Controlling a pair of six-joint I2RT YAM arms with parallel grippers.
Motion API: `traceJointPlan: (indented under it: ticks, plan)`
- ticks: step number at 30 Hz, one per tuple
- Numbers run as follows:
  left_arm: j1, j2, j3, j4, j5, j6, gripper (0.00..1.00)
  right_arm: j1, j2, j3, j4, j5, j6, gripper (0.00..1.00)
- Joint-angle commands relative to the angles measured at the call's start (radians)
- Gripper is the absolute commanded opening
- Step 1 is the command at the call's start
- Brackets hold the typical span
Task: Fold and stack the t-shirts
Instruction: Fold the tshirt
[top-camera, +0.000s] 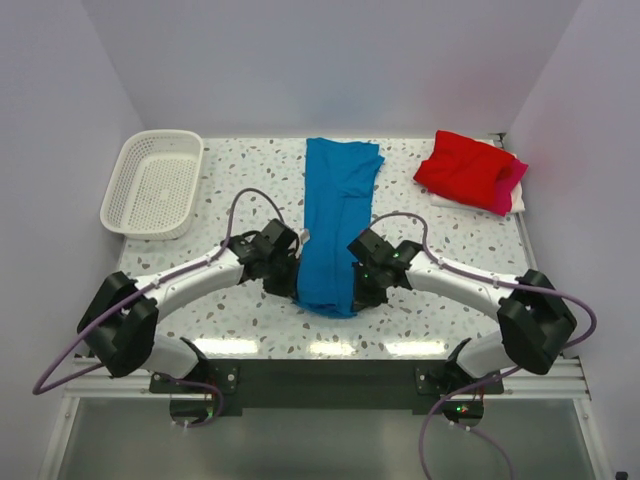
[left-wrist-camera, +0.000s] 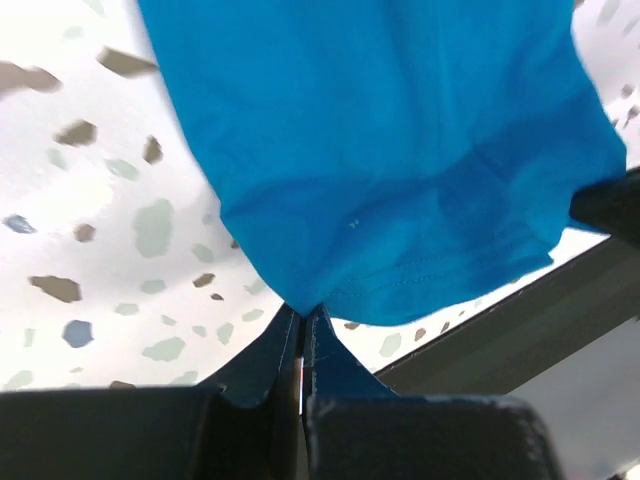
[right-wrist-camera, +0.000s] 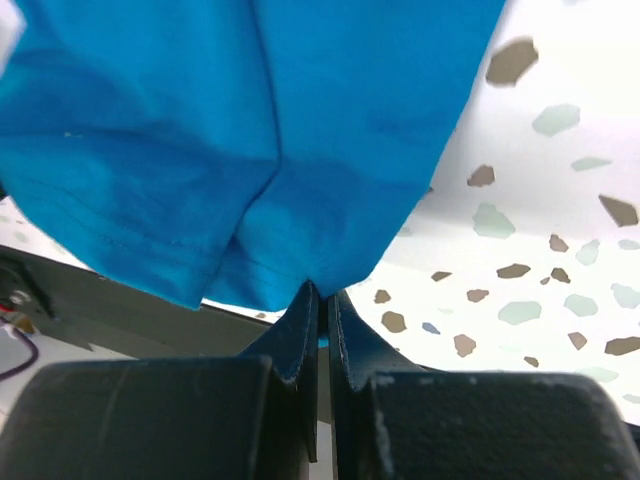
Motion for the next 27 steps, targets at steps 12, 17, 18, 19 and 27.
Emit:
traceJointPlan:
  ticks: [12, 17, 18, 19, 27]
  plan:
    - [0.114, 0.16, 0.265, 0.047, -0.016, 0.061, 0.0, -0.206, 0.143, 0.269, 0.002, 0.063, -0.185, 0.0]
    - [0.182, 0.28, 0.366, 0.074, 0.015, 0.102, 0.0, -0.275, 0.267, 0.402, 0.005, 0.052, -0.252, 0.0]
    - [0.197, 0.298, 0.383, 0.075, 0.019, 0.107, 0.0, -0.281, 0.289, 0.424, -0.001, 0.052, -0.26, 0.0]
    - [0.205, 0.317, 0.421, 0.075, 0.019, 0.123, 0.0, -0.288, 0.324, 0.446, -0.004, 0.054, -0.268, 0.0]
    - [0.271, 0.51, 0.628, 0.059, 0.047, 0.195, 0.0, -0.354, 0.461, 0.624, -0.039, 0.055, -0.315, 0.0]
